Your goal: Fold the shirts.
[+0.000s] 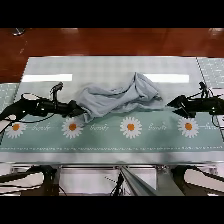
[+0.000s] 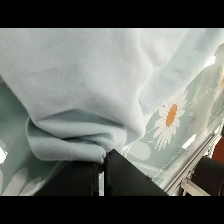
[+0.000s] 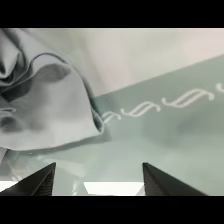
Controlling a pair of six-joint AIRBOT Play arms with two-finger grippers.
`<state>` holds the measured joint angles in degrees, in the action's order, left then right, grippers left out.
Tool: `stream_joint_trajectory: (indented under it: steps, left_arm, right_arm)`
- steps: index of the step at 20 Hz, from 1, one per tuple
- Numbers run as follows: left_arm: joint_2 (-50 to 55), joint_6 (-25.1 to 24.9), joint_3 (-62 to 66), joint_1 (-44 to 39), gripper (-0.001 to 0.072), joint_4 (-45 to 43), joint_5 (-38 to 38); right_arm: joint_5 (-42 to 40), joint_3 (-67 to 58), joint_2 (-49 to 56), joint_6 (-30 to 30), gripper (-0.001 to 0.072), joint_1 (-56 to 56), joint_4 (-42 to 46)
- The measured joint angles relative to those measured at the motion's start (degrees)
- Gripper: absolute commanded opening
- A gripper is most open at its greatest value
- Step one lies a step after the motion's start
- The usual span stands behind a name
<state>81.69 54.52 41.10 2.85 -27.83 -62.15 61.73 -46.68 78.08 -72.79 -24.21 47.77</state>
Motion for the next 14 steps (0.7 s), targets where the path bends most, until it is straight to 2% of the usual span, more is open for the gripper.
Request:
stream_joint_trajectory:
  steps: [6, 7, 8, 10, 11, 12, 14]
  left_arm:
    - [0.0, 1.0, 0.1, 0.0, 0.0023, 0.0, 0.0]
    - [0.0, 1.2, 0.1, 0.0, 0.0023, 0.0, 0.0]
    - [0.0, 1.7, 0.1, 0.0, 0.0023, 0.0, -0.1]
    - [0.0, 2.5, 0.1, 0.0, 0.0023, 0.0, -0.6]
    - [0.0, 2.7, 0.1, 0.0, 0.0023, 0.0, -0.8]
    - [0.0, 2.9, 0.1, 0.0, 0.0023, 0.0, -0.9]
    - [0.0, 3.1, 0.1, 0.0, 0.0023, 0.2, -1.2]
  right_arm:
    - [0.8, -5.4, 7.5, 1.5, 0.0613, 4.0, -2.2]
    - [0.9, -6.4, 8.5, 1.6, 0.0573, 5.4, -2.6]
    - [0.9, -7.6, 9.6, 1.6, 0.0501, 6.9, -2.7]
    - [0.8, -9.4, 11.3, 1.3, 0.0403, 9.7, -2.1]
    - [0.6, -10.2, 12.1, 1.0, 0.0248, 11.0, -1.9]
    - [0.5, -11.0, 12.7, 0.5, 0.0036, 12.1, -1.3]
    - [0.5, -12.7, 13.5, -0.2, 0.0032, 13.6, -0.5]
